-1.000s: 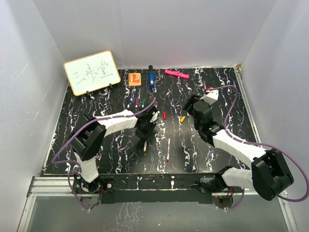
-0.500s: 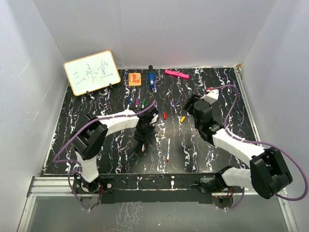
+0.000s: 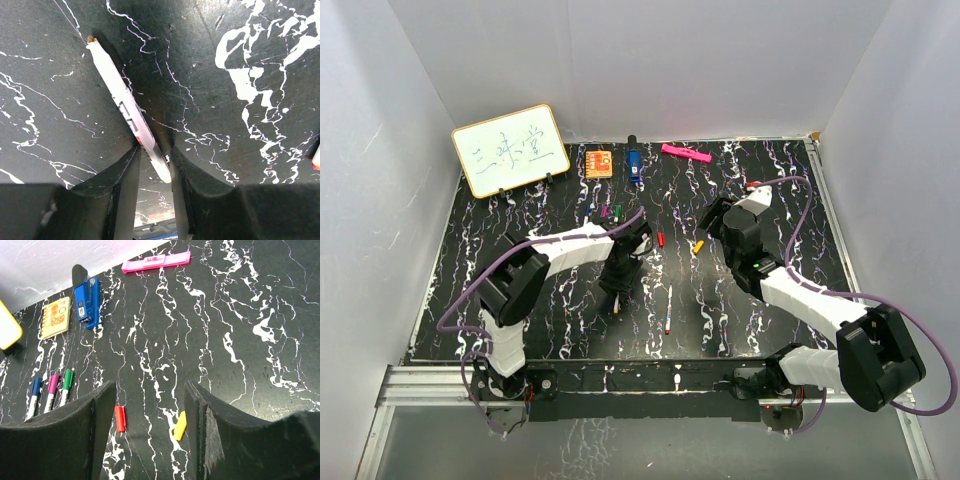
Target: Insert the pens into the pen caps
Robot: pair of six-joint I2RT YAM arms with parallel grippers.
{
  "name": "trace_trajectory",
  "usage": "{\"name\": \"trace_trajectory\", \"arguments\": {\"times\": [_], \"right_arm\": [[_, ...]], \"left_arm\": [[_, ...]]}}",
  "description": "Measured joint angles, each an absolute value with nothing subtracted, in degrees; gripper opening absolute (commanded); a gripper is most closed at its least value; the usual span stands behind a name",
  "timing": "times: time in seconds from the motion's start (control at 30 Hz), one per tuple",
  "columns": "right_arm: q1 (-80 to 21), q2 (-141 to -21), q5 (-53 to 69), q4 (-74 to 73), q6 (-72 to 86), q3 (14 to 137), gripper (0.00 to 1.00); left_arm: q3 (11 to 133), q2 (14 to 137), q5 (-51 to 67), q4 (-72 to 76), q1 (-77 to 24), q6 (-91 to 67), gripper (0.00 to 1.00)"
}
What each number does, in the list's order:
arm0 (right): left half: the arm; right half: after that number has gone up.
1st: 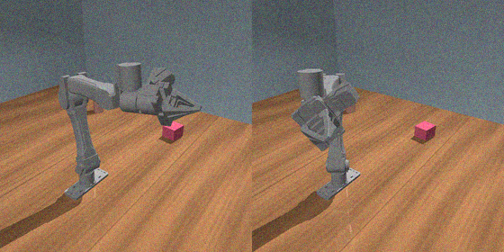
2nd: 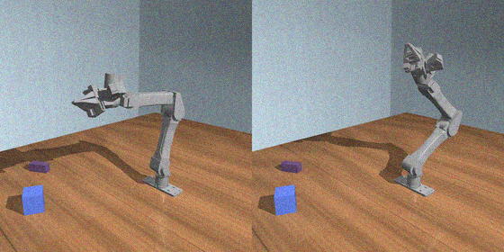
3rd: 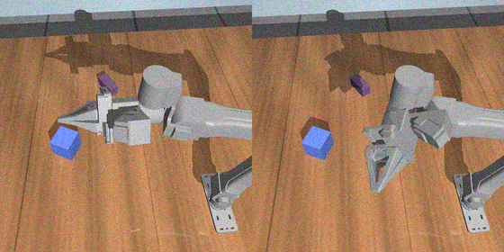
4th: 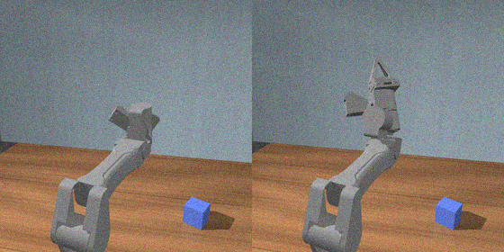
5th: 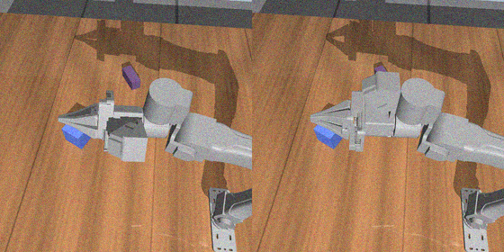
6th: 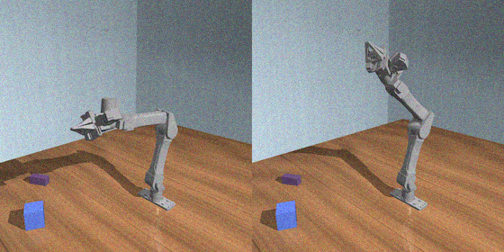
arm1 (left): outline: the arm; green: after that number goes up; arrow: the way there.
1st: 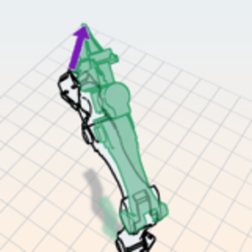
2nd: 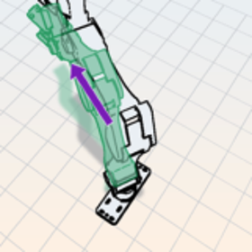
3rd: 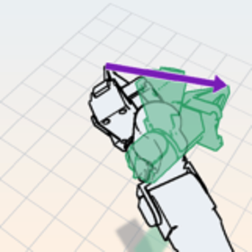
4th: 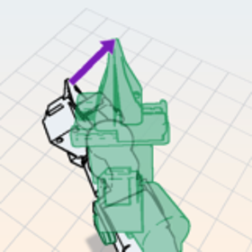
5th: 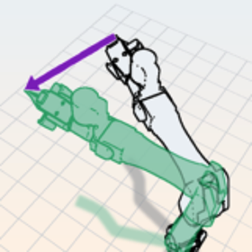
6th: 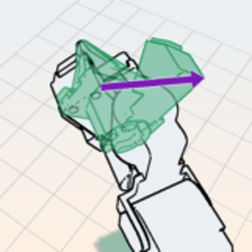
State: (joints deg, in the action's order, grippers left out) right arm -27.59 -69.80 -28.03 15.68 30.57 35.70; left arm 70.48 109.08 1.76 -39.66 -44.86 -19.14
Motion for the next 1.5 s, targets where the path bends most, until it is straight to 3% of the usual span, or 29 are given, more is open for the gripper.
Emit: {"name": "trace_trajectory", "arguments": {"times": [0.8, 1.23, 1.33, 1.43, 1.5], "right_arm": [[-27.6, -69.8, -23.9, 18.2, 30.6, 34.6, 0.54], [-27.3, -69.8, -23.8, 18.4, 30.6, 33.8, 0.54], [-27.3, -69.8, -23.8, 18.4, 30.6, 33.8, 0.54], [-27.3, -69.8, -24.1, 18.4, 30.7, 33.8, 0.54], [-27.3, -69.7, -24.3, 18.4, 31.0, 33.8, 0.54]], "left_arm": [[71.7, 109.8, -5.3, -38.3, -45.9, -23.2, 0.26], [72.0, 110.2, -5.9, -36.7, -45.9, -22.7, 0.19], [72.1, 110.3, -5.9, -36.7, -45.9, -22.5, 0.14], [72.4, 110.6, -5.9, -37.0, -45.9, -22.2, 0.0], [72.9, 111.0, -6.0, -37.5, -46.0, -22.0, 0.0]]}}
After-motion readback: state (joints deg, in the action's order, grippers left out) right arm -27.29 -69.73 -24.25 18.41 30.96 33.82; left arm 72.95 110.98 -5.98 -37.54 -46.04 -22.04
